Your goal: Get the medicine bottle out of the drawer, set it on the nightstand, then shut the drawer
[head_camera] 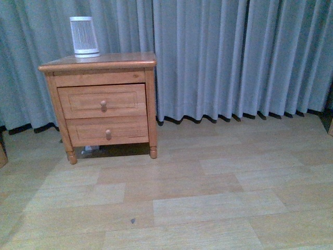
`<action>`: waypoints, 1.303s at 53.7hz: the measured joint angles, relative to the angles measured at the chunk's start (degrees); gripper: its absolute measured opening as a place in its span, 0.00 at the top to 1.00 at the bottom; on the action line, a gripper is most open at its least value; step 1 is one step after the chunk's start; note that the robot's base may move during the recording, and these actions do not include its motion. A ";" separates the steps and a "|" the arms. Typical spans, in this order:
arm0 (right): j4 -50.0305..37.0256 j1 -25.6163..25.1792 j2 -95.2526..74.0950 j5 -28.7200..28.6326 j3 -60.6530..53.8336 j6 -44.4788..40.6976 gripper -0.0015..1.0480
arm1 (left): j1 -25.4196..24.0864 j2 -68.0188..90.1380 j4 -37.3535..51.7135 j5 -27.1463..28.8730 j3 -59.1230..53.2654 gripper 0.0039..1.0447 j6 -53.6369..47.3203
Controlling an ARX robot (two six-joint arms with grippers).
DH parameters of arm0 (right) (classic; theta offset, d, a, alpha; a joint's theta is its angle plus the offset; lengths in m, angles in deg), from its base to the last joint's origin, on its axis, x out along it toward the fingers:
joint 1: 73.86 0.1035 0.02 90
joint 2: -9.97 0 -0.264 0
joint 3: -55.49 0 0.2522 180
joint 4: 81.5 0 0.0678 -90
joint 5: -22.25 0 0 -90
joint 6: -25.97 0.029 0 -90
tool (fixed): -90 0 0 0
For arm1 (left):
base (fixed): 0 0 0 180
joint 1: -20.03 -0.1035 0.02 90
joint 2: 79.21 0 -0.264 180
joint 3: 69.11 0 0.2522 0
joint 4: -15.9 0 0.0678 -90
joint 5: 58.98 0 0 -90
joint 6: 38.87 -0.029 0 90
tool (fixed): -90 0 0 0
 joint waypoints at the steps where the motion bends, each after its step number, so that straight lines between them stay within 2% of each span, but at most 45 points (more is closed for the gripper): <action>1: 0.00 0.00 0.00 0.00 0.00 0.00 0.07 | 0.00 0.00 0.00 -0.02 0.00 0.06 0.00; 70: 0.00 0.00 -0.02 0.00 0.00 0.00 0.07 | 0.00 0.00 0.00 0.00 0.00 0.06 0.00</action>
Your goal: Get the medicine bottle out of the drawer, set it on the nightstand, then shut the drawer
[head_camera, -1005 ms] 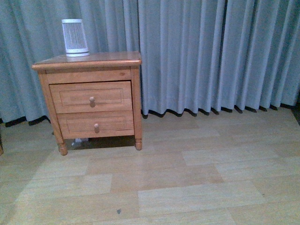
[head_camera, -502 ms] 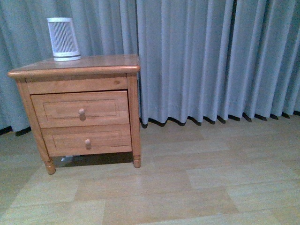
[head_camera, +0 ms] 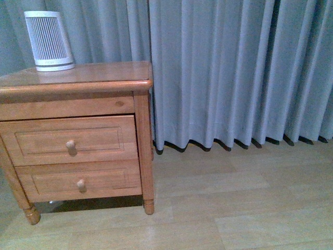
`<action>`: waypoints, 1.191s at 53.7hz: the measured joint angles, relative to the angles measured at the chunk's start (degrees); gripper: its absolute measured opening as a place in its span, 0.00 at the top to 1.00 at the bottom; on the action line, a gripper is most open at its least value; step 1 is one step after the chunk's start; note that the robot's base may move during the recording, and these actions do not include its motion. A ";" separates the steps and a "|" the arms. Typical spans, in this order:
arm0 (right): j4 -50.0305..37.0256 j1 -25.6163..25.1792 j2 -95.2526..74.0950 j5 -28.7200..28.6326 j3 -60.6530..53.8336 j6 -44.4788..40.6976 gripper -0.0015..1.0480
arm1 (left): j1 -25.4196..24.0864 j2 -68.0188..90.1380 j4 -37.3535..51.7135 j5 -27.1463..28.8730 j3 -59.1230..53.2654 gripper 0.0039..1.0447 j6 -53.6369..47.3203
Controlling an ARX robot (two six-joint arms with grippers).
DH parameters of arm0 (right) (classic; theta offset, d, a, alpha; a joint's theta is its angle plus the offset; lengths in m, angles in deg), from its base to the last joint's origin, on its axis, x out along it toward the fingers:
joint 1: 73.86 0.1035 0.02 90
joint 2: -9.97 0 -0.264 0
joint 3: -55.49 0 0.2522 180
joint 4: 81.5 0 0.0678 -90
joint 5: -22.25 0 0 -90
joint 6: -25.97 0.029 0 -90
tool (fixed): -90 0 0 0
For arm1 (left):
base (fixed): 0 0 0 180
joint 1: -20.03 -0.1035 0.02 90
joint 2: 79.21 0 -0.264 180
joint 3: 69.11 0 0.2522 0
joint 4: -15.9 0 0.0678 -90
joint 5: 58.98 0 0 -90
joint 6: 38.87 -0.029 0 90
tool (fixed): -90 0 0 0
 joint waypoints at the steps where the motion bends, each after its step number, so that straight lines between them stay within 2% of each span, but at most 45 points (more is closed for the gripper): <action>1: 0.00 0.00 0.00 0.00 0.00 0.00 0.07 | 0.00 -0.02 0.00 -0.07 0.00 0.06 0.00; 8: 0.00 0.00 0.00 0.00 0.00 0.00 0.07 | -0.28 0.50 -0.52 -0.79 0.13 0.06 0.44; 11: 0.00 0.00 0.00 0.02 0.00 0.00 0.07 | -2.21 8.98 -4.31 -10.78 4.11 0.06 6.23; 14: 0.00 0.02 0.00 -0.02 0.00 0.00 0.07 | -1.55 23.56 3.89 -13.86 9.62 0.06 10.82; 23: 0.00 0.02 0.00 -0.02 0.00 0.00 0.07 | 1.55 55.12 28.11 -11.91 25.81 0.06 12.87; 34: 0.00 0.02 0.00 -0.02 0.00 0.00 0.07 | 3.65 86.14 41.72 -12.02 39.15 0.06 9.46; 45: 0.00 0.02 0.00 -0.02 0.00 0.00 0.07 | 1.38 115.14 45.03 -11.98 54.27 0.06 5.73; 64: 0.00 0.02 0.00 -0.02 0.00 0.00 0.07 | -3.04 134.55 45.03 -10.62 72.02 0.06 3.89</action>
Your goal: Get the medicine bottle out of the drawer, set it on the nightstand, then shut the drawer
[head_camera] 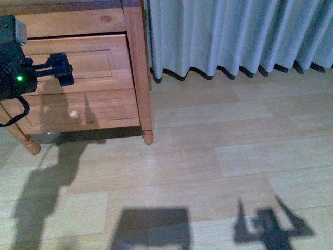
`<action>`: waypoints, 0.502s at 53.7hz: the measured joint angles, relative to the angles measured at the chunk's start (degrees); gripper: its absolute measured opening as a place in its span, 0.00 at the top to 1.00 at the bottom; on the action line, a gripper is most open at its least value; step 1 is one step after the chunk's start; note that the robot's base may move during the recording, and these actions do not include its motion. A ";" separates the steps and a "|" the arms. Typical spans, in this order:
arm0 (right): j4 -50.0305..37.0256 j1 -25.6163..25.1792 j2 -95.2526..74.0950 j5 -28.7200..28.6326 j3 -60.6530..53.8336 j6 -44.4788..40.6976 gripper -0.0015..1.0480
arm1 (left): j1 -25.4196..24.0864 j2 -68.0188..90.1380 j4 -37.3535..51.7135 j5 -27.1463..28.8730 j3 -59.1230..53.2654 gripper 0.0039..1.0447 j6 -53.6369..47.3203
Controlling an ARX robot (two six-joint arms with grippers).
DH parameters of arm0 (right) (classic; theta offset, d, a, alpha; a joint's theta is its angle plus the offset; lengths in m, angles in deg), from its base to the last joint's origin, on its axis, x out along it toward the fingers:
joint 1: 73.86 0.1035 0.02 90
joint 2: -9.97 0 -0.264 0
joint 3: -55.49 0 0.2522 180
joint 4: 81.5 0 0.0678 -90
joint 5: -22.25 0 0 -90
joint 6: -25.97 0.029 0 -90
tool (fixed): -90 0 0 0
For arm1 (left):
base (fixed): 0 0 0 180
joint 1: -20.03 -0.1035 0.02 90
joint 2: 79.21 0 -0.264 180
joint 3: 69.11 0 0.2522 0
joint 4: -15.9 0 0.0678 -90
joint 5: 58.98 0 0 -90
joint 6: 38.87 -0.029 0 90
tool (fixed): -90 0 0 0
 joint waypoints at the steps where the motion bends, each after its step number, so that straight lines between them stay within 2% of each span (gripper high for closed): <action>1: 0.00 0.00 0.00 0.00 0.00 0.00 0.07 | -0.07 0.35 0.00 -0.07 0.39 0.06 0.00; 13: 0.00 0.00 0.00 0.00 0.00 0.00 0.07 | -0.74 6.19 0.02 -1.36 7.74 0.06 -0.33; 27: 0.00 0.00 0.00 0.02 0.00 0.00 0.07 | -1.53 9.57 0.09 -1.25 11.37 0.06 -0.24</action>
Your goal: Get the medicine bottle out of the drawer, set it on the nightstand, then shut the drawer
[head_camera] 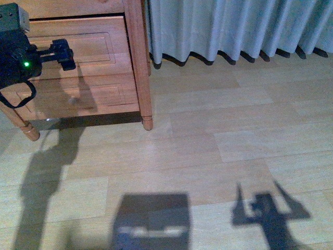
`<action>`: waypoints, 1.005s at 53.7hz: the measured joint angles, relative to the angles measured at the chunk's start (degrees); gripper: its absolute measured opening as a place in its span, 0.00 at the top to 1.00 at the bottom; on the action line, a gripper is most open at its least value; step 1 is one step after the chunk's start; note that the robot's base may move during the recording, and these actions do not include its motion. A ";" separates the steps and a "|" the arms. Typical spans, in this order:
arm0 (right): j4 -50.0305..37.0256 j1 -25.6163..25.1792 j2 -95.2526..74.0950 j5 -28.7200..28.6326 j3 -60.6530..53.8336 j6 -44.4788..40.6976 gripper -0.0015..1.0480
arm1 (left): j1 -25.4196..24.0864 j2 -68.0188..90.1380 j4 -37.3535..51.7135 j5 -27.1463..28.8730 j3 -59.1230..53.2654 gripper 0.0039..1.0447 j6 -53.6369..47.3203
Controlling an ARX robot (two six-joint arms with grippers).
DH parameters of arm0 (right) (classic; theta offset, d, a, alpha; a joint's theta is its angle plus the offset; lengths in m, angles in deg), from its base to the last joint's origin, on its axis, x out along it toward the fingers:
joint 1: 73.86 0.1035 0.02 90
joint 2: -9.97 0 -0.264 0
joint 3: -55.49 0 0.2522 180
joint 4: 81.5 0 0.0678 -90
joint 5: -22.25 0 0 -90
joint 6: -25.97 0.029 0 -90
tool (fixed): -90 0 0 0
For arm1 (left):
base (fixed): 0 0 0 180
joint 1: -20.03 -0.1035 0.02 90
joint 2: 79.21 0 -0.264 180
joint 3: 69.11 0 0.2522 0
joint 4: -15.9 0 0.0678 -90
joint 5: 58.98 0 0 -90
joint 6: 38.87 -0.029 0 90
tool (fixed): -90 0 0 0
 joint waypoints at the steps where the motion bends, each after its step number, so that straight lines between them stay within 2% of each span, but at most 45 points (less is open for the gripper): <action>1: 0.00 0.02 0.00 -0.02 0.00 0.00 0.07 | -0.02 0.13 0.04 0.02 0.09 0.06 -0.02; 46: 0.00 0.00 0.00 -0.02 0.00 0.00 0.07 | -0.07 3.74 -0.61 1.51 4.63 0.06 0.24; 54: 0.00 0.00 0.00 -0.02 0.00 0.00 0.07 | -0.04 4.02 -0.79 2.60 4.87 0.24 0.22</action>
